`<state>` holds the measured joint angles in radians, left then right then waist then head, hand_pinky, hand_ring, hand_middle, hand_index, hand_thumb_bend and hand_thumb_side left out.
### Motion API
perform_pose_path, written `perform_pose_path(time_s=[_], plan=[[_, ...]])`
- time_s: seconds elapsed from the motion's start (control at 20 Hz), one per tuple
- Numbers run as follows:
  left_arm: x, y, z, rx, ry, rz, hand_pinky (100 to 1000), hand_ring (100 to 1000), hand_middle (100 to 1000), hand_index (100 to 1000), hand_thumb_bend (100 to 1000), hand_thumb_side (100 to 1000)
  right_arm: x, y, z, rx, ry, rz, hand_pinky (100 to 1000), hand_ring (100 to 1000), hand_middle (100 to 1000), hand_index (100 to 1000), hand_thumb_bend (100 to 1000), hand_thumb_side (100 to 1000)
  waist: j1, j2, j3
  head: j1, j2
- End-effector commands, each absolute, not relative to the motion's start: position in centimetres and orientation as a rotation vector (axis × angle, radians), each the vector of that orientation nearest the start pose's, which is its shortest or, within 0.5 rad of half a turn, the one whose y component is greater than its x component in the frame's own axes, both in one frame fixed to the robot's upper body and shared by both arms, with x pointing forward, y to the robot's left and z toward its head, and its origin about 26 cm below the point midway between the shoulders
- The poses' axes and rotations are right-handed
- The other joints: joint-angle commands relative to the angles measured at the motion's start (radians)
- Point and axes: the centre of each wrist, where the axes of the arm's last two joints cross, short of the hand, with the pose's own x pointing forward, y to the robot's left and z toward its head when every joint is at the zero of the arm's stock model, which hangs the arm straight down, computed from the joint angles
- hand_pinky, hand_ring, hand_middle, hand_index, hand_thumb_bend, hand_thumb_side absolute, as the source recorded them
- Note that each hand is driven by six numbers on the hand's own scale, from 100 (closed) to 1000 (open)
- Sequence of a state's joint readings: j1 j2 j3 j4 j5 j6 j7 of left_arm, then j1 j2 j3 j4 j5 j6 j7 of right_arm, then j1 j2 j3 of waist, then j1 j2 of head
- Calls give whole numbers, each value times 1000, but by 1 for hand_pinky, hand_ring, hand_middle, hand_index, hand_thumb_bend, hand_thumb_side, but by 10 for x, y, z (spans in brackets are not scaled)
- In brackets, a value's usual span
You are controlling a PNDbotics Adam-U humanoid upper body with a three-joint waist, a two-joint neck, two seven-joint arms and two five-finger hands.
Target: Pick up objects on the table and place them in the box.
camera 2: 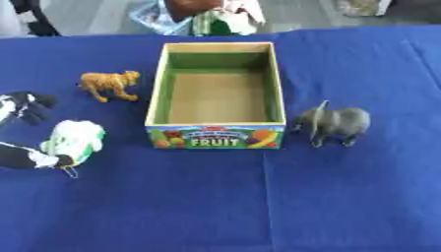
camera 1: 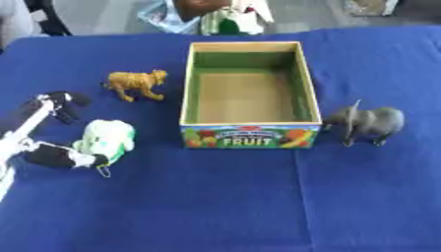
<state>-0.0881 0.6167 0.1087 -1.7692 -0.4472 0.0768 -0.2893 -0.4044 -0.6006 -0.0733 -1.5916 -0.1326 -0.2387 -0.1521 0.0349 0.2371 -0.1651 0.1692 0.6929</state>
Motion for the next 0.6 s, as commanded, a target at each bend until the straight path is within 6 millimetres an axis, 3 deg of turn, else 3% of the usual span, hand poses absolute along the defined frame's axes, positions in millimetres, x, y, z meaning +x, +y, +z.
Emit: perform_pose_path(time_s=[0.05,0.45,0.6], plan=[[295,382,150,818,-1439,-981,623,653,714,831,824,114,354,-364,200,-450,-2280,270,514,667,713,818,428,144,-2,-17,-1,0,-9],[310,369,147,843,-1466,-968,617,663,723,832,810,100,354,-363,200,-445,-2279,268,514,667,713,819,426,144,-2,-18,-5,2,-9],[314,364,146,832,-1469,-977,601,619,673,812,789,100,354,-363,199,-444,-2278,268,515,667,713,819,422,146,-3,-18,-6,2,-9]])
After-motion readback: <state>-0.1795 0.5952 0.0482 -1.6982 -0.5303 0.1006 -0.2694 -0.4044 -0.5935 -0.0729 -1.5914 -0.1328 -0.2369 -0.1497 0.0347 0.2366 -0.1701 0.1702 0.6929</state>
